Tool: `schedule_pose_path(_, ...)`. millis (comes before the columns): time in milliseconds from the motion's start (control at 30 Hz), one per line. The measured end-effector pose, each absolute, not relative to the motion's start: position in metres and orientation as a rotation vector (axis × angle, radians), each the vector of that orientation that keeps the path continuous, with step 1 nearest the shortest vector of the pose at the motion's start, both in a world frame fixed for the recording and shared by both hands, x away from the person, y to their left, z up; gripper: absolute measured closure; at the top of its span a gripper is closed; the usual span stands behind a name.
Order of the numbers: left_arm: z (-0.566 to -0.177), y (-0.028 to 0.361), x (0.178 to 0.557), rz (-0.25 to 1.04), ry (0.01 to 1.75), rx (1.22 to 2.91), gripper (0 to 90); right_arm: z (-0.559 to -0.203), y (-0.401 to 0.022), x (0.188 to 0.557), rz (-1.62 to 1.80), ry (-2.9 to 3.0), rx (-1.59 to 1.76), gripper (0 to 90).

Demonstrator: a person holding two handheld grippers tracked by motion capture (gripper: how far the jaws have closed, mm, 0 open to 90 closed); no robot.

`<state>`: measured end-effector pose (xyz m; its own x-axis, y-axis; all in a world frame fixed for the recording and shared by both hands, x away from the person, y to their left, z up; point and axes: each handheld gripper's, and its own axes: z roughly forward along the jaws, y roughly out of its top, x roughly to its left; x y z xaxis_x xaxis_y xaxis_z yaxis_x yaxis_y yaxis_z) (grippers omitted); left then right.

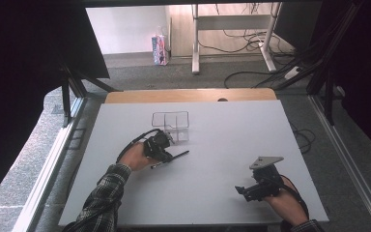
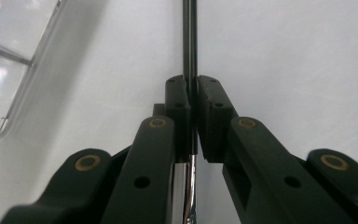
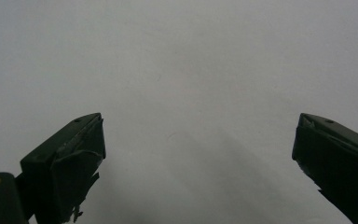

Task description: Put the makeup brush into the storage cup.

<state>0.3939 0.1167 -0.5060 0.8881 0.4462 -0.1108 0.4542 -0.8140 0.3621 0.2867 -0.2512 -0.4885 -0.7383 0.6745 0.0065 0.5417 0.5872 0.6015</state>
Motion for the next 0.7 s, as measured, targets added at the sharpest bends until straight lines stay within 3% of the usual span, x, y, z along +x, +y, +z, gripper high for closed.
schedule_pose_path(700, -0.476, 0.131, 0.371, -0.025, 0.653, 2.524, 84.1, -0.488, -0.25, 0.286, 0.89, 2.594, 1.013, 2.1)
